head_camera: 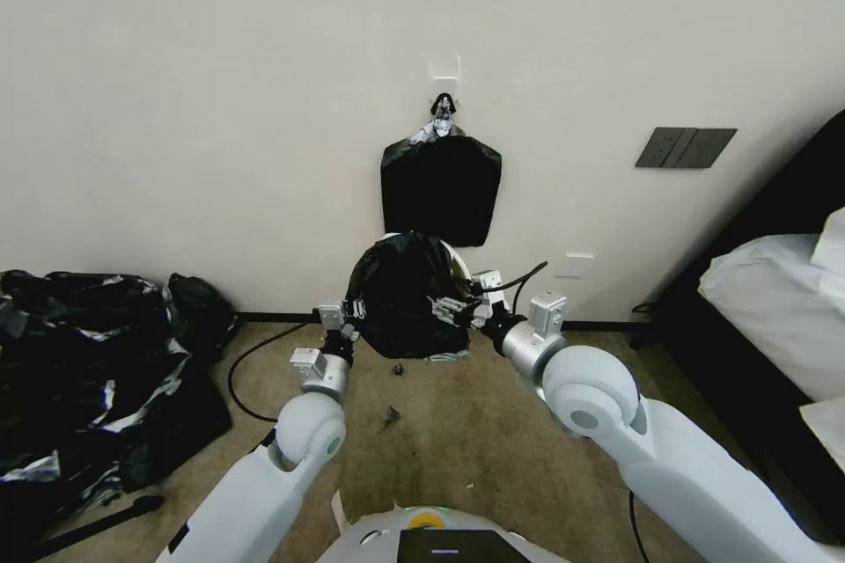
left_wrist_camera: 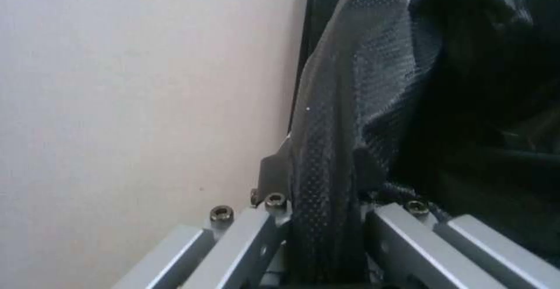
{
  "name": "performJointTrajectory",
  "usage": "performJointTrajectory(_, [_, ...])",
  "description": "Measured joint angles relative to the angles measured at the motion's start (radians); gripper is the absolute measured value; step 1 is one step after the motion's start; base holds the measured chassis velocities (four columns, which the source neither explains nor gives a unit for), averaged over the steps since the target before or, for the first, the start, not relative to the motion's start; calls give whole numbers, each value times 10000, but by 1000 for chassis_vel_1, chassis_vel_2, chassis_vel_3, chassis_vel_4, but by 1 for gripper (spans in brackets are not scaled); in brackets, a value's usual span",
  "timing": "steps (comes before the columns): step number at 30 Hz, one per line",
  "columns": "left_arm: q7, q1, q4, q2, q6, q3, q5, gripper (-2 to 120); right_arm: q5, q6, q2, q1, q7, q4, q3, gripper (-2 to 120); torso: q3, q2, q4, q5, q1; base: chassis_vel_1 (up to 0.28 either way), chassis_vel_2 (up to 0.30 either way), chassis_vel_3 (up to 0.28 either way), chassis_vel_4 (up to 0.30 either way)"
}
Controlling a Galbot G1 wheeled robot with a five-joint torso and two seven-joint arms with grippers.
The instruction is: Place a trash bag onto the trash bin.
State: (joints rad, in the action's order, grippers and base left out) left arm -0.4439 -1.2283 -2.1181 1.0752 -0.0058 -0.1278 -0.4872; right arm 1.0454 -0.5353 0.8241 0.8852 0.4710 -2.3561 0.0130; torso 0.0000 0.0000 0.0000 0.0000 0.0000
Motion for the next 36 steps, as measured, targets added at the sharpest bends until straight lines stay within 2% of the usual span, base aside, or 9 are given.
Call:
performJointTrajectory(2, [17, -10, -22, -6, -4, 0, 3, 1, 5, 3, 0, 1, 6, 5, 1, 67, 0, 0, 0, 0, 0, 0, 0, 0, 0])
performJointTrajectory(9, [34, 35, -8, 0, -10, 6, -37, 1, 69, 65, -20, 23, 28, 11, 34, 36, 0, 0, 0, 0, 0, 0, 0, 0, 0])
performJointTrajectory(11, [33, 45, -1, 0, -10, 6, -50, 1, 80, 83, -26, 23, 29, 11, 40, 33, 0, 0, 0, 0, 0, 0, 0, 0, 0])
performJointTrajectory(13, [34, 66, 19, 0, -10, 6, -83, 1, 128, 135, -35, 23, 29, 11, 48, 22, 0, 0, 0, 0, 0, 0, 0, 0, 0])
performJointTrajectory(15, [34, 73, 35, 0, -10, 4, -113, 1, 163, 159, -40, 20, 29, 11, 54, 18, 0, 0, 0, 0, 0, 0, 0, 0, 0])
performJointTrajectory(17, [34, 78, 63, -1, 2, -17, -272, 1, 230, 217, -55, 17, 29, 4, 88, 8, 0, 0, 0, 0, 0, 0, 0, 0, 0])
performJointTrajectory(18, [34, 78, 63, -1, 2, -17, -272, 1, 230, 217, -55, 17, 29, 4, 88, 8, 0, 0, 0, 0, 0, 0, 0, 0, 0])
performJointTrajectory(20, [33, 79, 96, 1, 20, -35, -400, 1, 248, 279, -73, 36, 28, -14, 167, 0, 0, 0, 0, 0, 0, 0, 0, 0, 0])
performJointTrajectory(36, [40, 93, 242, 75, 228, -146, -1201, 1, 248, 570, -276, 229, 114, -71, 812, 0, 0, 0, 0, 0, 0, 0, 0, 0, 0])
